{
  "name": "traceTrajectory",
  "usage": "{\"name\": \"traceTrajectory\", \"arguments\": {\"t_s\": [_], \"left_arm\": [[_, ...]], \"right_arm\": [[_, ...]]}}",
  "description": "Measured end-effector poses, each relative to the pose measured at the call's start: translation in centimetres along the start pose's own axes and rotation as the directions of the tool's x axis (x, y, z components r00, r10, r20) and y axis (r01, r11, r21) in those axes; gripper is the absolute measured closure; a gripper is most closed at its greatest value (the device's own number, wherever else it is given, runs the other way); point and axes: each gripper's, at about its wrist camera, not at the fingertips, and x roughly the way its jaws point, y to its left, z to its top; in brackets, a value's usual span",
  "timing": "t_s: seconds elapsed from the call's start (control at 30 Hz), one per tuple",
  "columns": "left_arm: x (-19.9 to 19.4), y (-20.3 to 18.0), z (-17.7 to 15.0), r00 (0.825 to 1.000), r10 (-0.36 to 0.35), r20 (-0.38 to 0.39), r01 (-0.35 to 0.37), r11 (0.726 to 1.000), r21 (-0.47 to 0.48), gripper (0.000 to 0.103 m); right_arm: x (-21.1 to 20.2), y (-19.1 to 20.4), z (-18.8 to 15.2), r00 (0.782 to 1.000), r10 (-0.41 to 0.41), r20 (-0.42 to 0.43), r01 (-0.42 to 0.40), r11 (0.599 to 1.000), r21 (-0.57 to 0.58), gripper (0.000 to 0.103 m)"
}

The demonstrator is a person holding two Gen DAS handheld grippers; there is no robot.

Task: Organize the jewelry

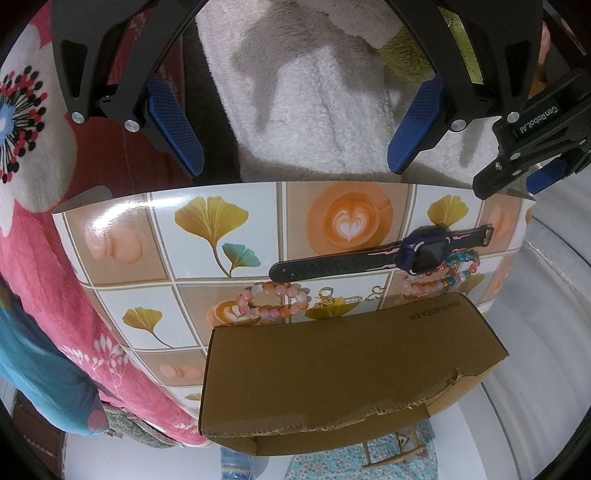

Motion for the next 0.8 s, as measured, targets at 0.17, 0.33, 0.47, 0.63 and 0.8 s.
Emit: {"name": "traceTrajectory", "arguments": {"t_s": [0.17, 0.33, 0.47, 0.63, 0.8], "left_arm": [[0.3, 0.2, 0.1, 1.000, 0.003, 0.012, -0.003, 1.000, 0.007, 0.011], [0.5, 1.0, 0.4, 0.999, 0.011, 0.035, -0.012, 1.000, 0.021, 0.011], [1.3, 1.9, 0.8, 0.999, 0.022, 0.030, -0.024, 0.999, 0.049, 0.011], [1.3, 3.3, 1.5, 0.988, -0.117, 0.096, 0.111, 0.991, 0.071, 0.011], [0.8, 4.2, 2.2, 0.960, -0.209, 0.187, 0.196, 0.977, 0.083, 0.011]], "right_arm": [[0.2, -0.5, 0.2, 1.000, -0.010, -0.002, 0.011, 1.000, 0.006, 0.006], [0.3, -0.9, 1.0, 1.000, -0.019, 0.017, 0.019, 1.000, 0.013, 0.006], [0.2, -1.5, 1.6, 0.999, -0.008, 0.050, 0.008, 1.000, 0.007, 0.006], [0.1, -1.3, 2.4, 0.995, 0.036, 0.091, -0.031, 0.998, -0.053, 0.006], [0.0, -0.3, 3.4, 0.985, 0.134, 0.109, -0.114, 0.978, -0.175, 0.006]]}}
